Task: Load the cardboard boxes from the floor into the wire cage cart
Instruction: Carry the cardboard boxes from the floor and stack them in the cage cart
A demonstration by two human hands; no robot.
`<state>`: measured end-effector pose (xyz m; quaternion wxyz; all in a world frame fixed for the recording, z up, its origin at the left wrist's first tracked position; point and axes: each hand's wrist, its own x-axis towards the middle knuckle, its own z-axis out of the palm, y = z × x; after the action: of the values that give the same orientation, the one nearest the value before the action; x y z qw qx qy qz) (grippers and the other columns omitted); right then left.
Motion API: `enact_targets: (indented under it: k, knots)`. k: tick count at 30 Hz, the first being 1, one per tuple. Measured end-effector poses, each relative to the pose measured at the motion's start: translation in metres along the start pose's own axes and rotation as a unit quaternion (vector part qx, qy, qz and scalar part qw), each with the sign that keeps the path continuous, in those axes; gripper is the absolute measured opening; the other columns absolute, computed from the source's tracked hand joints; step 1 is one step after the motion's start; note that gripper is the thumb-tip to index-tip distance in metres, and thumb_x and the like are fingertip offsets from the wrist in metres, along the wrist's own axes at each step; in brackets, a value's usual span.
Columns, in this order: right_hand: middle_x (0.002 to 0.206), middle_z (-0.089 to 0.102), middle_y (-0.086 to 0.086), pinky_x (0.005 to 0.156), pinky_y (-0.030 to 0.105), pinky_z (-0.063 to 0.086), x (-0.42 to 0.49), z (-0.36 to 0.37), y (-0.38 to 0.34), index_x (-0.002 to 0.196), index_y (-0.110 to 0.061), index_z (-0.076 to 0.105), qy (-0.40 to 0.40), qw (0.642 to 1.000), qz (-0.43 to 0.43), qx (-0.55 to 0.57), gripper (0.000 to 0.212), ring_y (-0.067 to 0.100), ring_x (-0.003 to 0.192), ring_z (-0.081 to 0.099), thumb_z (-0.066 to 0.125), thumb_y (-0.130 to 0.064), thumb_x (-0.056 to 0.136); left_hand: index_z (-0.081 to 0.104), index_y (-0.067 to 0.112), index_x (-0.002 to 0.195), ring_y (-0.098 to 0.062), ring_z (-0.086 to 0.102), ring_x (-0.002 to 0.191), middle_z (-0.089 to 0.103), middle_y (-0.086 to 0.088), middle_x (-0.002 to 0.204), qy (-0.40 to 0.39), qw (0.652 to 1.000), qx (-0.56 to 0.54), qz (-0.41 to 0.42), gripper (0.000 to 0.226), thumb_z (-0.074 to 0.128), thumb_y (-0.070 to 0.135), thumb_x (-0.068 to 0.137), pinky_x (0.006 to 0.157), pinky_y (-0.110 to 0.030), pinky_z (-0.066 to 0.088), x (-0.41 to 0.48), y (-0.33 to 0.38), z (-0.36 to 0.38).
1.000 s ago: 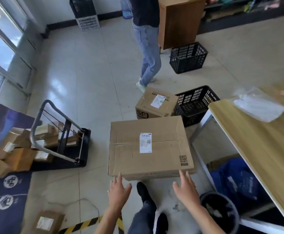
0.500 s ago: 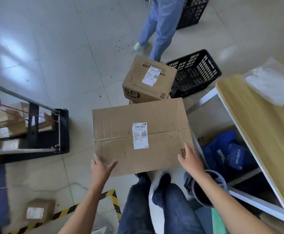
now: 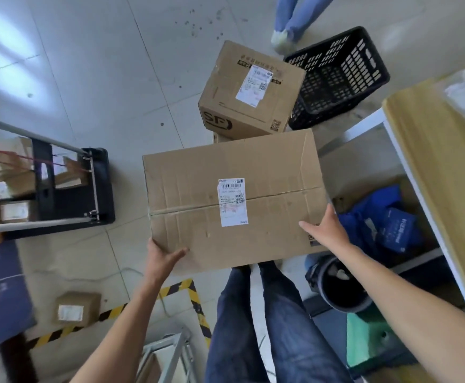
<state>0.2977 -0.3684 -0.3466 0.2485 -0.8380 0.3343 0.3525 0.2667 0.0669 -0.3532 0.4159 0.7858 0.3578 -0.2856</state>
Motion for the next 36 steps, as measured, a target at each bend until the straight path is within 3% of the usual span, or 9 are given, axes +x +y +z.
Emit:
enact_targets:
  k: [5, 10, 14, 17, 20, 23, 27, 32, 36]
  knots:
    - [0.159, 0.028, 0.012, 0.108, 0.046, 0.035, -0.005, -0.039, -0.021, 0.155, -0.012, 0.016, 0.040, 0.997, -0.061, -0.011, 0.110, 0.032, 0.142, 0.034, 0.070, -0.064, 0.075, 0.033, 0.011, 0.137, -0.028, 0.057, 0.112, 0.054, -0.011, 0.127, 0.021, 0.998, -0.054, 0.019, 0.095, 0.091, 0.029, 0.063, 0.091, -0.048, 0.053, -0.028, 0.020, -0.017]
    - [0.149, 0.043, 0.011, 0.096, 0.042, 0.042, -0.038, -0.068, -0.051, 0.150, -0.011, 0.025, 0.035, 0.989, -0.145, 0.002, 0.104, 0.031, 0.131, 0.046, 0.069, -0.064, 0.072, 0.036, 0.011, 0.132, -0.029, 0.060, 0.104, 0.057, -0.013, 0.124, 0.082, 0.994, -0.068, 0.019, 0.092, 0.090, 0.038, 0.062, 0.089, -0.049, 0.054, -0.081, 0.027, -0.050]
    - [0.159, 0.028, 0.009, 0.112, 0.047, 0.035, -0.081, -0.066, -0.076, 0.156, -0.013, 0.013, -0.001, 0.979, -0.200, 0.037, 0.107, 0.029, 0.143, 0.033, 0.071, -0.057, 0.077, 0.033, 0.016, 0.138, -0.032, 0.058, 0.108, 0.055, -0.010, 0.126, 0.175, 0.983, -0.054, -0.003, 0.103, 0.087, 0.052, 0.057, 0.090, -0.053, 0.052, -0.148, 0.009, -0.081]
    - [0.159, 0.028, 0.007, 0.108, 0.045, 0.036, -0.115, -0.056, -0.102, 0.156, -0.013, 0.013, 0.012, 0.965, -0.261, 0.007, 0.105, 0.028, 0.142, 0.034, 0.071, -0.056, 0.080, 0.033, 0.014, 0.140, -0.032, 0.058, 0.111, 0.056, -0.012, 0.130, 0.258, 0.964, -0.069, -0.021, 0.108, 0.085, 0.060, 0.056, 0.089, -0.048, 0.050, -0.199, -0.016, -0.103]
    - [0.149, 0.041, 0.008, 0.099, 0.043, 0.042, -0.160, -0.043, -0.134, 0.150, -0.011, 0.026, 0.002, 0.942, -0.334, -0.015, 0.095, 0.029, 0.135, 0.043, 0.073, -0.053, 0.079, 0.033, 0.013, 0.141, -0.033, 0.058, 0.115, 0.056, -0.013, 0.133, 0.328, 0.936, -0.111, -0.066, 0.108, 0.084, 0.059, 0.059, 0.090, -0.046, 0.047, -0.256, -0.048, -0.123]
    - [0.129, 0.054, 0.005, 0.082, 0.041, 0.045, -0.207, -0.022, -0.161, 0.131, -0.014, 0.043, -0.026, 0.912, -0.407, -0.037, 0.074, 0.030, 0.120, 0.053, 0.074, -0.051, 0.075, 0.032, 0.017, 0.143, -0.034, 0.057, 0.117, 0.055, -0.012, 0.135, 0.385, 0.902, -0.150, -0.123, 0.108, 0.082, 0.062, 0.059, 0.093, -0.048, 0.045, -0.318, -0.088, -0.135]
    - [0.140, 0.050, 0.006, 0.095, 0.046, 0.047, -0.281, 0.019, -0.184, 0.141, -0.012, 0.036, -0.068, 0.870, -0.477, -0.105, 0.089, 0.029, 0.124, 0.052, 0.071, -0.058, 0.073, 0.032, 0.017, 0.143, -0.034, 0.054, 0.118, 0.052, -0.012, 0.137, 0.458, 0.844, -0.221, -0.171, 0.107, 0.083, 0.060, 0.059, 0.092, -0.049, 0.046, -0.404, -0.153, -0.129]
    - [0.124, 0.054, -0.002, 0.082, 0.043, 0.045, -0.380, 0.077, -0.177, 0.130, -0.021, 0.041, -0.095, 0.806, -0.568, -0.140, 0.074, 0.022, 0.098, 0.054, 0.070, -0.058, 0.073, 0.034, 0.019, 0.141, -0.030, 0.055, 0.113, 0.054, -0.008, 0.133, 0.526, 0.767, -0.295, -0.217, 0.104, 0.083, 0.060, 0.058, 0.079, -0.041, 0.045, -0.504, -0.237, -0.098]
    - [0.107, 0.056, -0.012, 0.072, 0.040, 0.044, -0.471, 0.140, -0.142, 0.115, -0.032, 0.044, -0.142, 0.749, -0.626, -0.164, 0.056, 0.020, 0.095, 0.058, 0.073, -0.056, 0.073, 0.031, 0.015, 0.146, -0.033, 0.052, 0.119, 0.050, -0.012, 0.138, 0.567, 0.711, -0.326, -0.260, 0.110, 0.084, 0.059, 0.060, 0.092, -0.048, 0.046, -0.593, -0.320, -0.064]
